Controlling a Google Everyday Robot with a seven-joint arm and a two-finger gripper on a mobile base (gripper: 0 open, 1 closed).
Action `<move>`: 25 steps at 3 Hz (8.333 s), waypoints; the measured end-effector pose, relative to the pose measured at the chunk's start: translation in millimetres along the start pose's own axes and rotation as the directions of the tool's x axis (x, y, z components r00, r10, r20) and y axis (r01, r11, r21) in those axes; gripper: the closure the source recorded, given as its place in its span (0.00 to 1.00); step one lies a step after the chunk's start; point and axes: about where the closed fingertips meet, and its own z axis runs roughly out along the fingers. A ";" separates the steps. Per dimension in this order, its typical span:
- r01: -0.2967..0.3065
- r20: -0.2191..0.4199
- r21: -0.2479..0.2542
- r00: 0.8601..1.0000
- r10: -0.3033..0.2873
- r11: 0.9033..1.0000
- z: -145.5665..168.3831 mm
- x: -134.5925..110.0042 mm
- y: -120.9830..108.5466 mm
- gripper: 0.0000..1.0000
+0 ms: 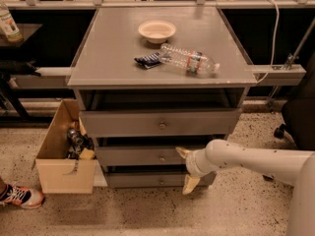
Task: Open middle drawer
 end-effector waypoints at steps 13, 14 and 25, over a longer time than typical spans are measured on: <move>-0.149 -0.061 0.098 0.986 0.155 0.984 52.9 29.3 -59.5 0.15; -0.149 -0.061 0.098 0.986 0.155 0.984 53.0 29.3 -59.4 0.00; -0.141 -0.151 -0.116 0.981 0.123 0.983 41.6 -9.9 0.9 1.00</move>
Offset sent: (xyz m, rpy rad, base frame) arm 0.0720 -0.0145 -0.0142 0.0138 -0.1413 -0.2662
